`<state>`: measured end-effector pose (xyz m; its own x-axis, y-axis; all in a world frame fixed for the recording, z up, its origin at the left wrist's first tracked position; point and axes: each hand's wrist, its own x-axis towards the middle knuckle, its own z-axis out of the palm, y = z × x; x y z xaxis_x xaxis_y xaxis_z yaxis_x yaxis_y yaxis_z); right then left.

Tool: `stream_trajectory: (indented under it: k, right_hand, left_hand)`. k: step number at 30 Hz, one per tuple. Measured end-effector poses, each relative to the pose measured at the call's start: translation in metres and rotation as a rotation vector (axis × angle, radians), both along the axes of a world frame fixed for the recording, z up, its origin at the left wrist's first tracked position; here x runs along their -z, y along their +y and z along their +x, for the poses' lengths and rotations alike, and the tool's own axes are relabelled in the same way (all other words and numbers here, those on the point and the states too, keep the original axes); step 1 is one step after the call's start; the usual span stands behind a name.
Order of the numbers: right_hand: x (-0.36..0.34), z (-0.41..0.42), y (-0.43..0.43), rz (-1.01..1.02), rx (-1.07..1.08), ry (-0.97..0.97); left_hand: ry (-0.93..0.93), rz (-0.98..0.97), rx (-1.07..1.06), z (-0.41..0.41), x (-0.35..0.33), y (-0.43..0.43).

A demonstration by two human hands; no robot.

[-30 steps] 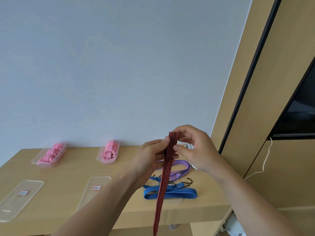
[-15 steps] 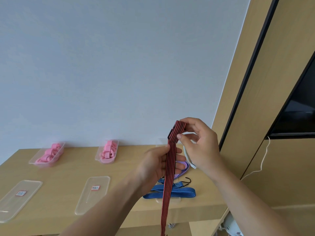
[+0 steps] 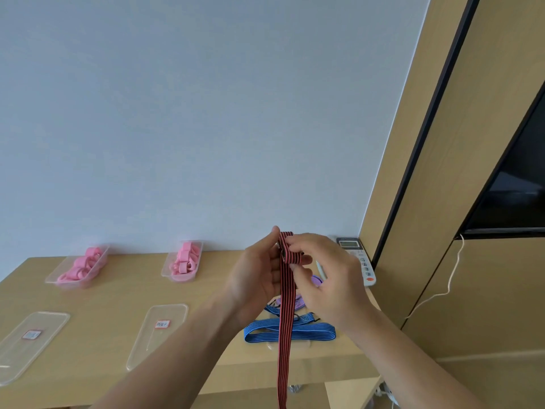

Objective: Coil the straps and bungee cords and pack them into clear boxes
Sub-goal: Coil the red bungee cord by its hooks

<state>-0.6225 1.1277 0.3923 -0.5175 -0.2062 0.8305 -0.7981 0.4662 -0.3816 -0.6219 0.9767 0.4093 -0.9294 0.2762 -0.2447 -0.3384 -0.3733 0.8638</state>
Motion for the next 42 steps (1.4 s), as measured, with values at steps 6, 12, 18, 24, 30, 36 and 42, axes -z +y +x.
stream_trajectory:
  k: [6,12,18,24,30,36,42]
  right_hand:
    - [0.014,-0.001,0.004,0.137,0.007,0.081]
    - [0.014,-0.001,0.006,0.207,0.006,0.057]
    - [-0.005,-0.008,0.005,0.06,0.089,-0.123]
    - [-0.017,-0.014,0.007,0.075,0.006,-0.575]
    - [-0.025,-0.012,0.012,0.014,-0.011,-0.622]
    - [-0.026,-0.012,0.014,-0.073,0.023,-0.563]
    - [-0.032,-0.011,0.014,-0.137,0.038,-0.472]
  left_hand:
    - [0.018,-0.004,-0.057,-0.002,-0.003,-0.001]
    - [0.063,-0.024,-0.05,-0.005,0.003,-0.003]
    - [0.128,-0.122,-0.029,-0.006,0.009,-0.002]
    - [0.151,-0.156,-0.014,-0.002,0.008,0.0]
    - [0.139,-0.104,0.014,0.001,0.011,-0.001]
    - [0.104,-0.116,0.017,0.003,0.013,-0.001]
    - [0.069,-0.127,0.009,0.001,0.013,0.001]
